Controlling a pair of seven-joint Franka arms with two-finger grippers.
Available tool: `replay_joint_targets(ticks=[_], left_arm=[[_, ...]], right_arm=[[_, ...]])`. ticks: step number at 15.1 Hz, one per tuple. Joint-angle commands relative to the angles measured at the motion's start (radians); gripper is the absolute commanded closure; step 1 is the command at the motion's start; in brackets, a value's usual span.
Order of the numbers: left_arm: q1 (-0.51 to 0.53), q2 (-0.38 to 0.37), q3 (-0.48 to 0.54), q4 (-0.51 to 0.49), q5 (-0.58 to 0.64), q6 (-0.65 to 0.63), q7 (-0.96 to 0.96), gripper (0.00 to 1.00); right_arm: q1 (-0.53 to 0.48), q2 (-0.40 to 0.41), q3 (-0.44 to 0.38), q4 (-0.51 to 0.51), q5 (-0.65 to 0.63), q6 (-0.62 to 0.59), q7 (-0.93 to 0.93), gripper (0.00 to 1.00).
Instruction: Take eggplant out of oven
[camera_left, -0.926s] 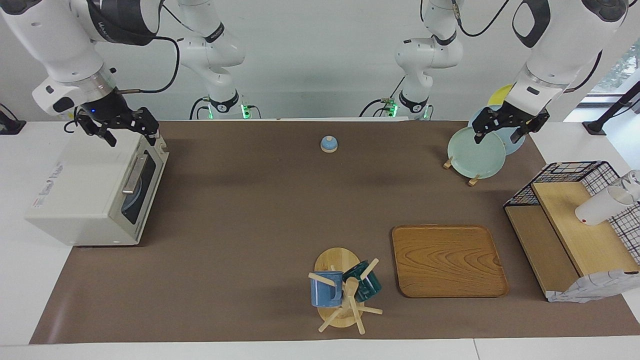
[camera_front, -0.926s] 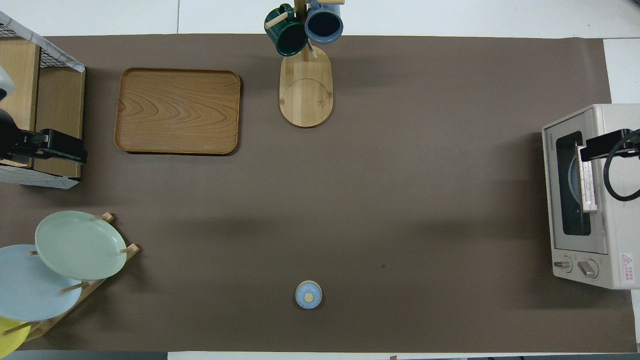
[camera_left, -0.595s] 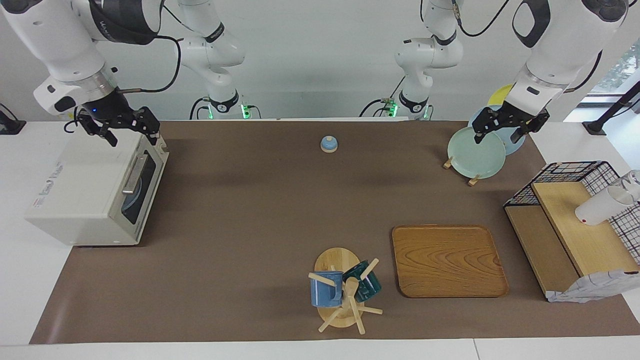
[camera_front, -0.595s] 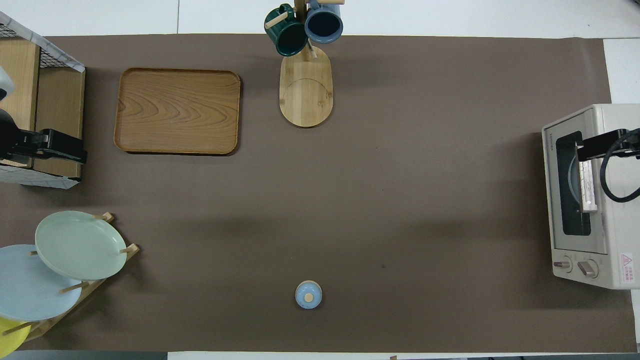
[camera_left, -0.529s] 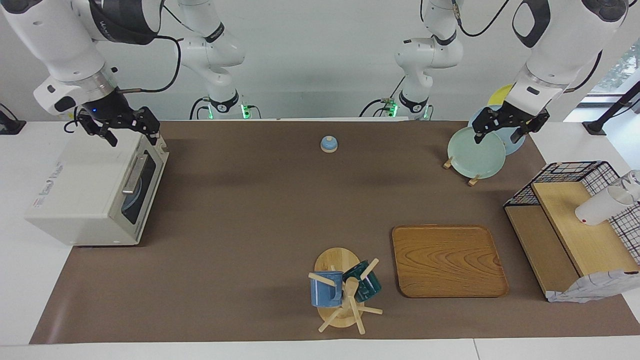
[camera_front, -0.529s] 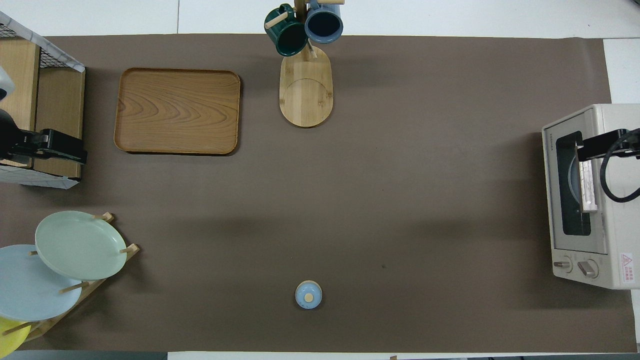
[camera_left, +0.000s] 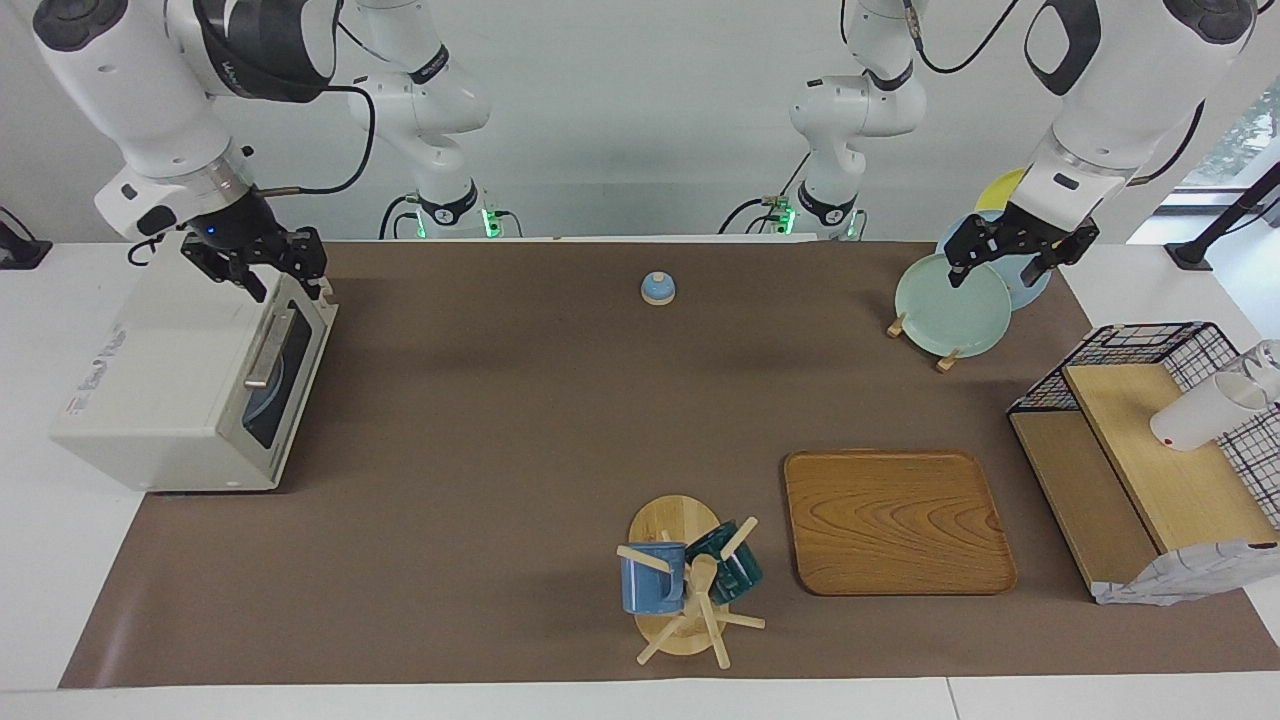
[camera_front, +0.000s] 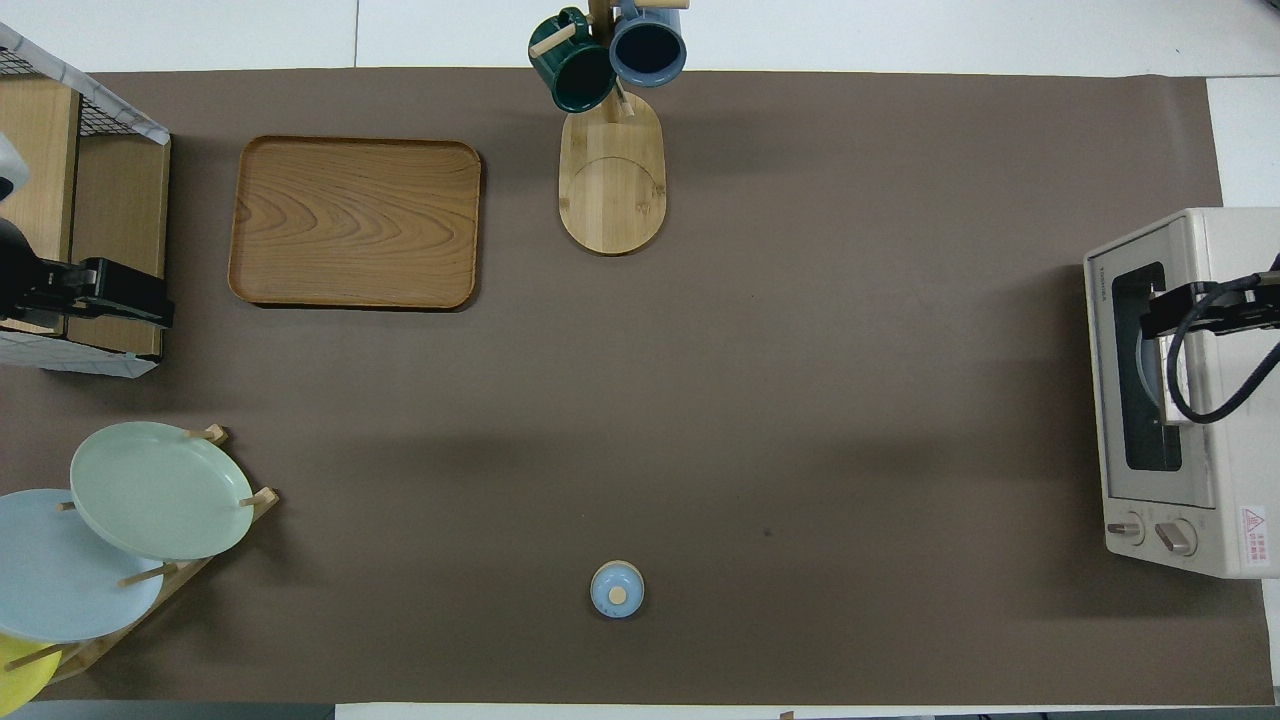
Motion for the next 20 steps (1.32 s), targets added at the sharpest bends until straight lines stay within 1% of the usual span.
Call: replay_joint_targets(ticks=[1, 2, 3, 5, 6, 7, 14, 17, 20], left_arm=[[0.004, -0.006, -0.001, 0.008, -0.006, -0.021, -0.004, 0.00], [0.004, -0.004, -0.001, 0.008, -0.006, -0.021, -0.004, 0.00], [0.004, -0.004, -0.001, 0.008, -0.006, -0.019, -0.004, 0.00], [0.004, -0.004, -0.001, 0.008, -0.006, -0.021, -0.004, 0.00], [0.004, -0.006, -0.001, 0.008, -0.006, -0.021, -0.004, 0.00], [0.004, -0.004, -0.001, 0.008, -0.006, -0.021, -0.004, 0.00], [0.004, -0.004, -0.001, 0.008, -0.006, -0.021, -0.004, 0.00], [0.004, -0.006, -0.001, 0.008, -0.006, -0.021, -0.004, 0.00], [0.004, -0.004, -0.001, 0.008, -0.006, -0.021, -0.004, 0.00]], right_arm=[[-0.005, -0.053, 0.008, -0.095, -0.019, 0.077, 0.027, 1.00], [-0.005, -0.045, 0.008, -0.102, -0.063, 0.092, 0.074, 1.00], [-0.004, -0.038, 0.009, -0.130, -0.091, 0.118, 0.134, 1.00], [-0.004, -0.024, 0.009, -0.172, -0.142, 0.152, 0.142, 1.00], [0.010, -0.016, 0.011, -0.175, -0.194, 0.152, 0.140, 1.00], [0.019, -0.013, 0.009, -0.181, -0.220, 0.154, 0.139, 1.00], [0.010, -0.001, 0.009, -0.238, -0.274, 0.197, 0.125, 1.00], [-0.014, -0.002, 0.009, -0.247, -0.295, 0.206, 0.066, 1.00], [-0.057, -0.007, 0.009, -0.282, -0.294, 0.254, 0.019, 1.00]])
